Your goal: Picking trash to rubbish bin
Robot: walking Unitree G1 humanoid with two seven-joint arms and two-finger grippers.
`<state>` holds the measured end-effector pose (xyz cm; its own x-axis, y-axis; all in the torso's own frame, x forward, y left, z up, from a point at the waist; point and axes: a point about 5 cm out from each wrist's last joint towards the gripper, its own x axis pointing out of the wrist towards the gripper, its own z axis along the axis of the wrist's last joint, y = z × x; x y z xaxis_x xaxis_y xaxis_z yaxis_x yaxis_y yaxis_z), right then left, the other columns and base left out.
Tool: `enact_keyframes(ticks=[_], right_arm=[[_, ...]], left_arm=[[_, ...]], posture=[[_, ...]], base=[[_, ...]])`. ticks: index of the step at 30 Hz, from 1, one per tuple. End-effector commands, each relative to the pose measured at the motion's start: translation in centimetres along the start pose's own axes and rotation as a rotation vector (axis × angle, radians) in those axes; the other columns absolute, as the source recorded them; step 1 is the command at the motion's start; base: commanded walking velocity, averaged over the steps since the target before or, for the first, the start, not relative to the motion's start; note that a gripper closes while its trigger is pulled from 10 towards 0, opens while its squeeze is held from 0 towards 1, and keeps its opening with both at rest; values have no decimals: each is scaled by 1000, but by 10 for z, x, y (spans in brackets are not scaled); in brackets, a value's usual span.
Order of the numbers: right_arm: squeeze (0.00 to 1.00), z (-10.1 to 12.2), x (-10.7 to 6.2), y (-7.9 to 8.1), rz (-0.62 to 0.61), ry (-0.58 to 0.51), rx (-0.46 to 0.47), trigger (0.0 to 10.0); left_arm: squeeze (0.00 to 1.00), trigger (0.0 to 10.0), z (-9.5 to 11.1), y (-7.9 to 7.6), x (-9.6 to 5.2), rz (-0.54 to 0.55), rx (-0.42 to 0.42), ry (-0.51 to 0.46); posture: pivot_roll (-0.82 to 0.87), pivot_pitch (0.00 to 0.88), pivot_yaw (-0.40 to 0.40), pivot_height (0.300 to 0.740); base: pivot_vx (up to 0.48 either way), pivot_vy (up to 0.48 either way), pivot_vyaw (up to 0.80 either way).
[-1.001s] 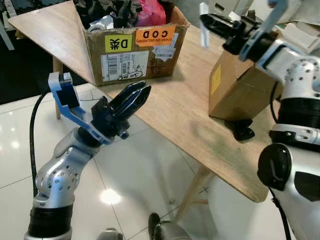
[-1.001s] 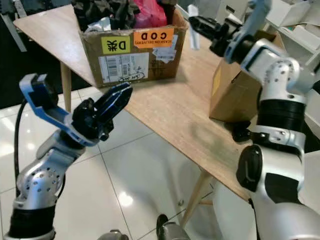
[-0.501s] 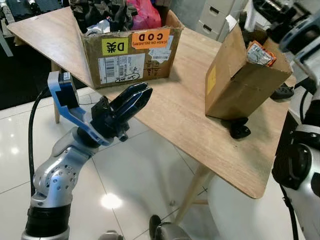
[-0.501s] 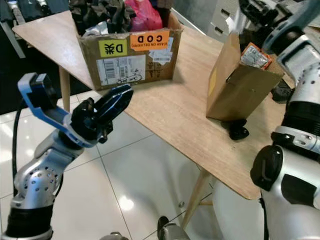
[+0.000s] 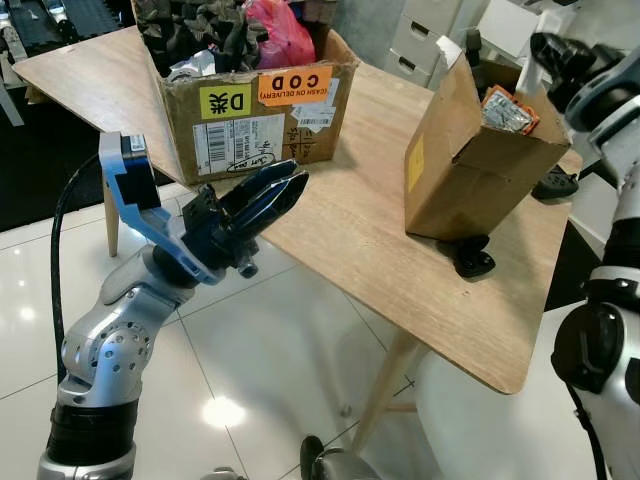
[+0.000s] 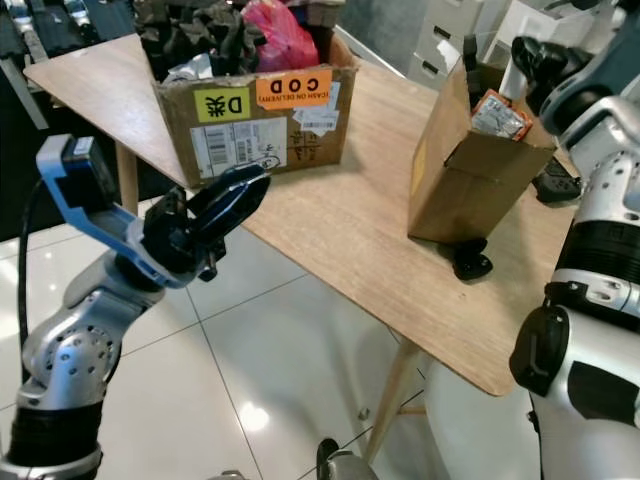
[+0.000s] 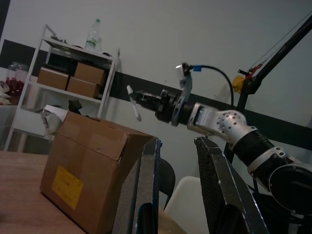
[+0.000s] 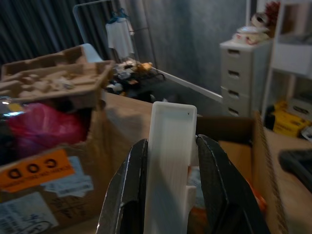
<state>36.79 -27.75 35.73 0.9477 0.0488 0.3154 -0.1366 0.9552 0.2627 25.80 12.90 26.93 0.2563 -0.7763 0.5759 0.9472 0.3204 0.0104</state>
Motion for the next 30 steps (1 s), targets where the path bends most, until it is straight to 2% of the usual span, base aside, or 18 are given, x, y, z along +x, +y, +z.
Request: enact_keyframes(ticks=[1,6,7,8,10,11,12,13,15,19,23,24,25,26,27,28,29,30], right_arm=[[0,-4,2,-5,-30,0,-4,10000],[20,-11,7,-10,-72,15,-20,10000],[478,-13,8,-10,-66,20,-24,10000],[702,-15,9,-9,-59,23,-27,10000],[729,-17,11,-9,-51,25,-30,10000],[824,-19,12,-8,-36,27,-26,10000],[824,-19,12,-8,-36,27,-26,10000],[886,-21,14,-6,-19,27,-27,10000],[886,-22,15,-5,-7,27,-28,10000],[961,-24,20,1,24,17,-49,10000],[929,-3,22,19,149,-98,-5,10000],[851,8,19,27,228,-161,46,10000],[851,8,19,27,228,-161,46,10000],[573,19,12,35,332,-230,116,10000],[573,25,7,41,406,-275,160,10000],[573,25,7,41,406,-275,160,10000],[0,28,-3,47,501,-311,189,10000],[0,24,-14,52,602,-317,195,10000]], left_arm=[[0,10000,3,-3,4,-35,30,17],[0,10000,4,-4,3,-32,36,20],[0,10000,4,-4,3,-30,36,21],[0,10000,4,-4,2,-28,37,22],[0,10000,4,-4,2,-26,36,22],[0,10000,4,-5,2,-25,36,24],[0,10000,4,-5,2,-25,36,24],[0,10000,4,-5,2,-24,35,24],[0,10000,4,-5,2,-24,34,24],[0,10000,4,-5,2,-23,31,25],[0,10000,4,-5,2,-23,29,25],[0,10000,4,-6,2,-22,28,25],[0,10000,4,-6,2,-22,28,25],[0,10000,3,-5,1,-17,27,26],[0,10000,3,-5,1,-13,26,26],[0,10000,3,-5,1,-13,26,26],[0,10000,2,-5,-1,-5,24,26],[0,10000,2,-3,-3,9,24,31]], posture=[[-4,121,-71,740],[2,125,-72,740],[3,128,-70,740],[4,129,-69,740],[5,130,-68,740],[6,131,-67,740],[6,131,-67,740],[7,134,-64,740],[7,135,-61,740],[11,140,-58,740],[12,140,-59,740],[13,140,-60,740],[13,140,-60,740],[16,137,-61,740],[16,137,-61,740],[16,137,-61,740],[15,134,-60,740],[13,132,-56,740]], base=[[0,0,0],[0,0,0],[0,0,0],[0,0,0],[0,0,0],[0,0,0],[0,0,0],[0,0,0],[0,0,0],[0,0,0],[0,0,0],[0,0,0],[0,0,0],[0,0,0],[0,0,0],[0,0,0],[0,0,0],[0,0,0]])
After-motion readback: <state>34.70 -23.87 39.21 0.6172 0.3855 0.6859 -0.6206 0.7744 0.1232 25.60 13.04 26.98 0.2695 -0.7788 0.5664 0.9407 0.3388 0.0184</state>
